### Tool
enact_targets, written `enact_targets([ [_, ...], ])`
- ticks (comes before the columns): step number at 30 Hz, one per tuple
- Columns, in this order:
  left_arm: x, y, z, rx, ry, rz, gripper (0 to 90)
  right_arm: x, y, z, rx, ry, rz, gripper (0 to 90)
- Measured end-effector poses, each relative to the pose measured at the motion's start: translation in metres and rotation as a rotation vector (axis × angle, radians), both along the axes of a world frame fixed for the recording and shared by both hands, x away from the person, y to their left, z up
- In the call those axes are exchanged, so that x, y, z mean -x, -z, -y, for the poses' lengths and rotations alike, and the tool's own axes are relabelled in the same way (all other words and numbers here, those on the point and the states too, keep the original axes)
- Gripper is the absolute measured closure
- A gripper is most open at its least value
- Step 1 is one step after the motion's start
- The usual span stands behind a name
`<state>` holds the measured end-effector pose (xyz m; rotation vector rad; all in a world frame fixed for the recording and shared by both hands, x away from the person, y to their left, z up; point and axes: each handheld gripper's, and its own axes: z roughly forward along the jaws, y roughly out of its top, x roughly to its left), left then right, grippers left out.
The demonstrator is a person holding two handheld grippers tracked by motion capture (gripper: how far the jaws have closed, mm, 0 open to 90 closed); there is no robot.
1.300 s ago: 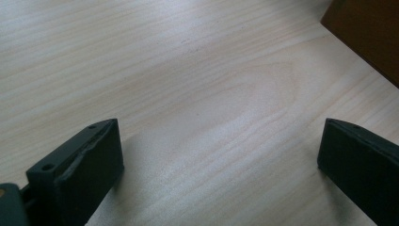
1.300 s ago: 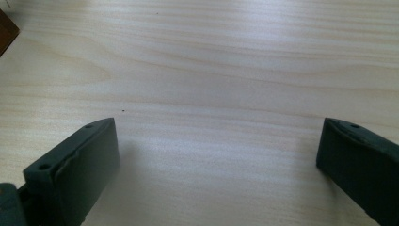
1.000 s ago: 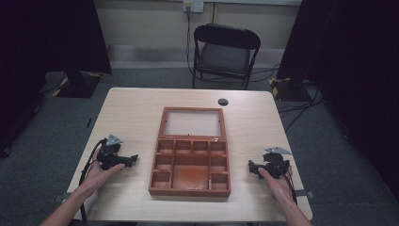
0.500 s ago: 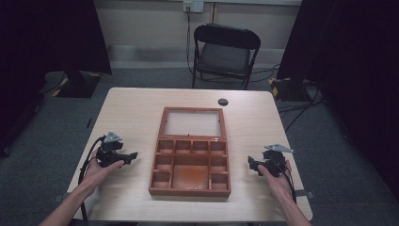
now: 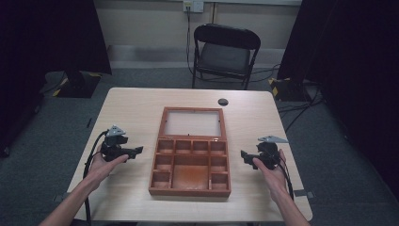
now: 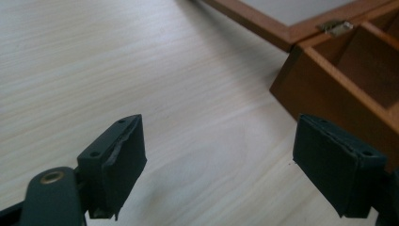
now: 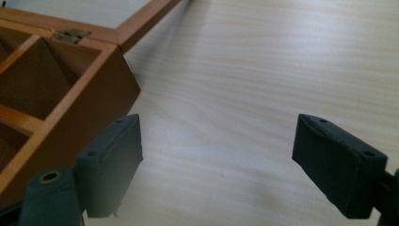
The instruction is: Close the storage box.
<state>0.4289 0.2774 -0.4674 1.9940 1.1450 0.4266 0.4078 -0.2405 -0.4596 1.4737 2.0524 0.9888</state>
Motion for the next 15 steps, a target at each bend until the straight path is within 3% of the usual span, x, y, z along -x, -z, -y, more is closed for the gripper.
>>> enact_targets([
  [4, -0.006, -0.001, 0.01, -0.015, 0.035, -0.028, 17.7, -0.01, -0.006, -0.007, -0.016, -0.01, 0.016, 16.0],
  [6, -0.009, -0.005, 0.015, -0.008, 0.038, -0.016, 17.5, -0.016, -0.009, -0.011, -0.027, -0.016, 0.022, 16.0],
  [7, -0.011, -0.008, 0.019, 0.021, 0.015, 0.023, 18.4, -0.021, -0.012, -0.016, -0.035, -0.033, 0.014, 16.1],
  [9, -0.014, -0.01, 0.021, 0.025, 0.024, 0.012, 19.6, -0.023, -0.014, -0.018, -0.045, -0.042, 0.008, 16.7],
  [11, -0.02, -0.013, 0.025, 0.056, 0.054, -0.014, 17.8, -0.028, -0.018, -0.022, -0.056, -0.049, 0.018, 16.2],
  [12, -0.021, -0.015, 0.027, 0.067, 0.049, 0.009, 17.3, -0.031, -0.02, -0.023, -0.068, -0.059, 0.019, 16.0],
  [15, -0.03, -0.024, 0.032, 0.094, 0.043, 0.006, 18.2, -0.044, -0.032, -0.028, -0.094, -0.069, 0.034, 15.3],
])
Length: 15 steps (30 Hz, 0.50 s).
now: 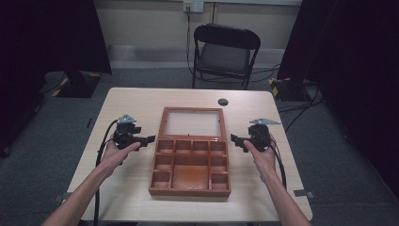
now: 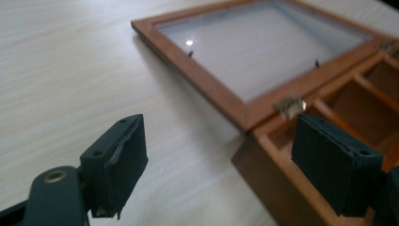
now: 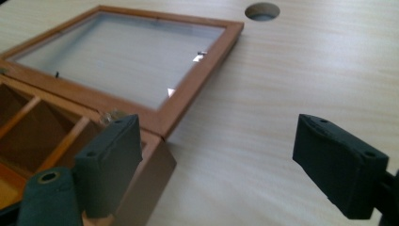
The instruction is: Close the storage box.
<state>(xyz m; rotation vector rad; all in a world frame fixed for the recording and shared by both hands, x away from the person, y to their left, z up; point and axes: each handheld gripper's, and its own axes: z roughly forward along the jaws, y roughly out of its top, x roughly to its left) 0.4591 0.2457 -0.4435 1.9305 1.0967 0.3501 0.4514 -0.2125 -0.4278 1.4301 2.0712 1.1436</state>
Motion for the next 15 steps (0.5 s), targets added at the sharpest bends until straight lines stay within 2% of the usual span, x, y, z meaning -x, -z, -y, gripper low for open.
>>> enact_targets([
  [1, -0.003, -0.003, 0.002, 0.012, -0.004, -0.002, 18.2, 0.0, 0.0, 0.0, 0.0, 0.0, 0.0, 15.3],
  [2, -0.007, -0.006, 0.004, 0.014, -0.001, -0.003, 18.2, -0.007, -0.005, -0.004, -0.018, -0.013, -0.002, 15.3],
  [3, -0.011, -0.009, 0.006, 0.009, 0.001, 0.0, 18.1, -0.007, -0.005, -0.004, -0.018, -0.013, -0.002, 15.3],
  [4, -0.015, -0.011, 0.008, 0.016, 0.006, -0.008, 18.0, -0.014, -0.008, -0.009, -0.022, -0.023, -0.001, 14.9],
  [6, -0.023, -0.013, 0.012, 0.048, -0.004, -0.015, 18.0, -0.017, -0.008, -0.012, -0.017, -0.023, 0.004, 14.8],
  [7, -0.026, -0.014, 0.014, 0.04, -0.012, -0.008, 18.1, -0.024, -0.007, -0.017, -0.015, -0.021, -0.005, 14.7],
  [8, -0.028, -0.013, 0.016, 0.036, -0.009, -0.002, 18.4, -0.027, -0.005, -0.019, -0.016, -0.023, -0.013, 14.7],
  [10, -0.038, -0.005, 0.022, 0.077, -0.02, -0.046, 18.3, -0.034, 0.002, -0.025, -0.02, -0.03, -0.036, 14.7],
  [11, -0.038, -0.005, 0.022, 0.077, -0.02, -0.046, 18.3, -0.034, 0.002, -0.025, -0.02, -0.03, -0.036, 14.7],
  [14, -0.046, 0.007, 0.031, 0.07, -0.018, -0.076, 18.3, -0.045, 0.018, -0.036, -0.014, -0.049, -0.085, 14.9],
  [15, -0.046, 0.007, 0.031, 0.07, -0.018, -0.076, 18.3, -0.045, 0.018, -0.036, -0.014, -0.049, -0.085, 14.9],
])
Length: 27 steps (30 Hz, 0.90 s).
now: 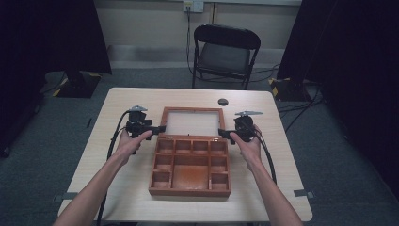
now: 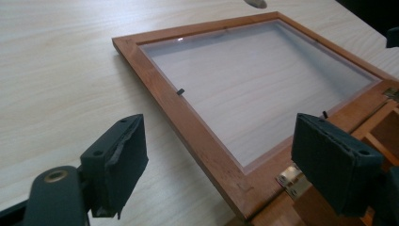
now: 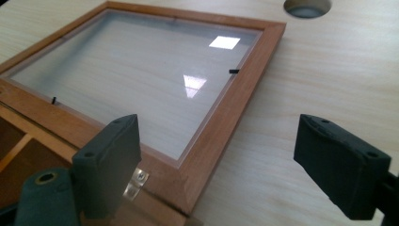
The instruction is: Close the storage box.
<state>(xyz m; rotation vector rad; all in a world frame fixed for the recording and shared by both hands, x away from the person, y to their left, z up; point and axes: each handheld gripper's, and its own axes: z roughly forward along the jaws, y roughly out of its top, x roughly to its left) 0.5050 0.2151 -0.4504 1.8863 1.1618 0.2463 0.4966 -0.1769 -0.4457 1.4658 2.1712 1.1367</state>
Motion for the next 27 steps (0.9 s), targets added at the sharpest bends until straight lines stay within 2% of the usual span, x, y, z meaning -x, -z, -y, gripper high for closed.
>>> enact_targets([
  [2, -0.003, 0.005, 0.003, -0.024, -0.014, -0.014, 17.9, -0.008, 0.01, -0.006, -0.002, 0.011, -0.031, 14.8],
  [3, -0.005, 0.01, 0.005, -0.052, -0.01, -0.028, 17.9, -0.011, 0.012, -0.007, 0.003, 0.01, -0.043, 14.8],
  [4, -0.005, 0.01, 0.005, -0.052, -0.01, -0.028, 17.9, -0.011, 0.012, -0.007, 0.003, 0.01, -0.043, 14.8],
  [6, -0.008, 0.014, 0.006, -0.039, -0.01, -0.061, 17.8, -0.018, 0.016, -0.01, -0.017, 0.023, -0.065, 14.8],
  [8, -0.008, 0.015, 0.007, -0.048, -0.012, -0.067, 17.8, -0.021, 0.018, -0.01, -0.021, 0.023, -0.067, 14.8],
  [9, -0.009, 0.016, 0.008, -0.061, -0.012, -0.066, 17.7, -0.024, 0.021, -0.012, -0.014, 0.028, -0.086, 14.7],
  [14, -0.012, 0.019, 0.009, -0.058, -0.015, -0.075, 17.6, -0.028, 0.024, -0.014, -0.036, 0.029, -0.098, 14.7],
  [18, -0.015, 0.02, 0.009, -0.055, -0.02, -0.101, 15.0, -0.029, 0.026, -0.014, -0.058, 0.033, -0.115, 14.1],
  [21, -0.018, 0.022, 0.01, -0.029, -0.014, -0.127, 15.0, -0.031, 0.026, -0.016, -0.062, 0.026, -0.131, 14.1],
  [23, -0.02, 0.025, 0.011, 0.008, -0.006, -0.146, 15.0, -0.032, 0.029, -0.015, -0.099, 0.027, -0.146, 14.0],
  [24, -0.02, 0.025, 0.011, 0.008, -0.006, -0.146, 15.0, -0.032, 0.029, -0.015, -0.099, 0.027, -0.146, 14.0],
  [26, -0.021, 0.027, 0.013, 0.029, -0.003, -0.15, 15.0, -0.034, 0.032, -0.016, -0.139, 0.029, -0.163, 13.7],
  [27, -0.021, 0.027, 0.014, 0.024, 0.001, -0.147, 15.0, -0.034, 0.034, -0.017, -0.149, 0.029, -0.162, 13.7],
])
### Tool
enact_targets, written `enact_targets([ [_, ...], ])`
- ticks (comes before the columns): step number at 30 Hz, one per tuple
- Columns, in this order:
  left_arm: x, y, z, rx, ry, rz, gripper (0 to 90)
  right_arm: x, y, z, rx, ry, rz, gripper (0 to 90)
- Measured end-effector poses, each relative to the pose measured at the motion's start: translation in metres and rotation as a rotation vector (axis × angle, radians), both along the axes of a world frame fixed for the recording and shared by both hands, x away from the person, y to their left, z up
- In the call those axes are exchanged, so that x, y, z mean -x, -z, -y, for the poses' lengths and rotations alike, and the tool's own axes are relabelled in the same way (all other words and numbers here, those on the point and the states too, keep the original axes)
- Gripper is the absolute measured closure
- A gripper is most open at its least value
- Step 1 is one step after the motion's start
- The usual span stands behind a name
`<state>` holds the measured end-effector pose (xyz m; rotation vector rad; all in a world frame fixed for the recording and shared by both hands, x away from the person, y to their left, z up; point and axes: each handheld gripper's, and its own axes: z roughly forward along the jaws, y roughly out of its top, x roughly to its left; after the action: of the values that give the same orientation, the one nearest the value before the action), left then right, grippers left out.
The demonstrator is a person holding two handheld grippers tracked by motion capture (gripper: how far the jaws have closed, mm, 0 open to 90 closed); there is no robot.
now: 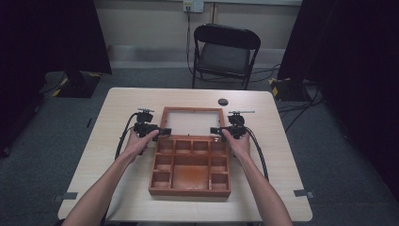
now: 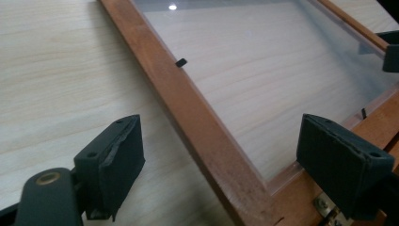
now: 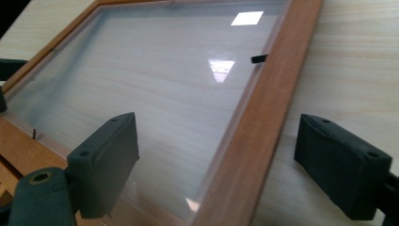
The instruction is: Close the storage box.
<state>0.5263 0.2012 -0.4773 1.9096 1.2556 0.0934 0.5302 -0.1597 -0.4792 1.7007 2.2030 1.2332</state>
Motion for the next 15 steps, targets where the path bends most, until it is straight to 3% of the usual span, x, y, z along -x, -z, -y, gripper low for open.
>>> enact_targets([
  [3, 0.002, -0.002, 0.008, -0.021, 0.011, 0.024, 15.0, -0.001, 0.002, -0.006, -0.024, -0.015, -0.007, 13.0],
  [6, 0.0, -0.003, 0.015, -0.044, 0.01, 0.023, 11.7, -0.004, 0.003, -0.007, -0.041, -0.02, -0.032, 12.1],
  [13, -0.002, -0.002, 0.014, -0.037, 0.021, 0.006, 10.3, -0.005, 0.006, -0.005, -0.071, -0.019, -0.058, 12.3],
  [15, -0.003, -0.002, 0.013, -0.029, 0.02, -0.006, 10.2, -0.006, 0.005, -0.006, -0.074, -0.049, -0.062, 13.2],
])
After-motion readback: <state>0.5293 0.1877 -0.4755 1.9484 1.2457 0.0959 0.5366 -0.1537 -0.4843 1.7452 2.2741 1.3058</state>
